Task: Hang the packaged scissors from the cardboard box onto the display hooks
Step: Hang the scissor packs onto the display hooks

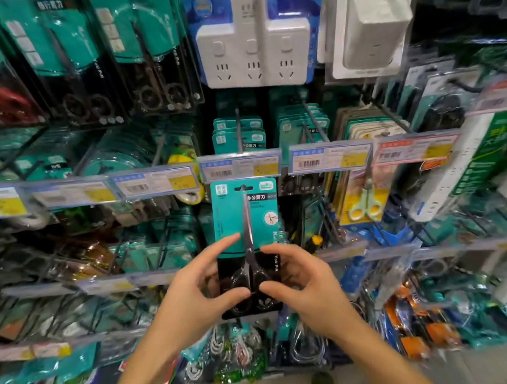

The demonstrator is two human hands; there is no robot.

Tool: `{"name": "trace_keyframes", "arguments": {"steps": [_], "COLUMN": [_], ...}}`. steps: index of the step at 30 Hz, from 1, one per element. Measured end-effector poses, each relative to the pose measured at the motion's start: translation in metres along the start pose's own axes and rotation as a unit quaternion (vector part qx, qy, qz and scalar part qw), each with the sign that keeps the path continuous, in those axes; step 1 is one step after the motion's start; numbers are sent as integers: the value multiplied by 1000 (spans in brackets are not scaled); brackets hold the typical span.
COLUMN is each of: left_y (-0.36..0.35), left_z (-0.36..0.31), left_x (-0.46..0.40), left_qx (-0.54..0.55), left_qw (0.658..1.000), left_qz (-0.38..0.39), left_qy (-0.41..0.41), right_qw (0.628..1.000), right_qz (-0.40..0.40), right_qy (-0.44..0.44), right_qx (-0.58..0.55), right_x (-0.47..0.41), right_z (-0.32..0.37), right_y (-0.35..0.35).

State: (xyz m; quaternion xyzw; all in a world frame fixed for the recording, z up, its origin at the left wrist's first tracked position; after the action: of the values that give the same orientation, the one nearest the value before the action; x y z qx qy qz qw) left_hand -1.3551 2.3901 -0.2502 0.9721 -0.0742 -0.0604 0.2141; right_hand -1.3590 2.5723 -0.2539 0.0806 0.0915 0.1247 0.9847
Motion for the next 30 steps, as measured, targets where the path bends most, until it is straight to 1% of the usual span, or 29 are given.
{"name": "trace_keyframes", "arguments": {"steps": [5, 10, 12, 17, 19, 23, 30], "left_y": [2, -5, -5, 6, 9, 11, 9], "left_z": [0, 13, 11, -7, -11, -13, -8], "left_x": [-7, -5, -5, -21, -25, -33, -49], "left_qx": [32, 81, 76, 71, 50, 29, 61], "left_qw": [999, 996, 996, 997, 998, 999, 998], "left_qz": [9, 12, 8, -18, -30, -13, 11], "left_qy": [14, 38, 37, 0, -6, -19, -16], "right_qw": [999, 999, 999, 999, 999, 999, 999], "right_qz": [-2, 6, 6, -5, -8, -14, -32], "right_qy": [1, -16, -8, 23, 29, 33, 21], "right_qx": [-36, -42, -39, -21, -27, -20, -13], "right_x": [-6, -7, -9, -24, -27, -30, -44], "right_z": [0, -13, -12, 5, 8, 6, 0], "right_y": [-3, -6, -6, 2, 6, 8, 13]}}
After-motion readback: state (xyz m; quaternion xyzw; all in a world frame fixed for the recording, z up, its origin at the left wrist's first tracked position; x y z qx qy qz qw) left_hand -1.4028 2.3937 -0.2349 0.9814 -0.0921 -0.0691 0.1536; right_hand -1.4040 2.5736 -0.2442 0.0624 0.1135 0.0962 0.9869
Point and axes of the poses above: each hand's wrist, its own x-axis away from the middle knuckle, its own y-axis out of the back of the hand, z = x × y, the point moved 6 cm from there along -x, towards the middle knuckle, and after that the axes turned 1 degree about -x, right-handed, at the moved point
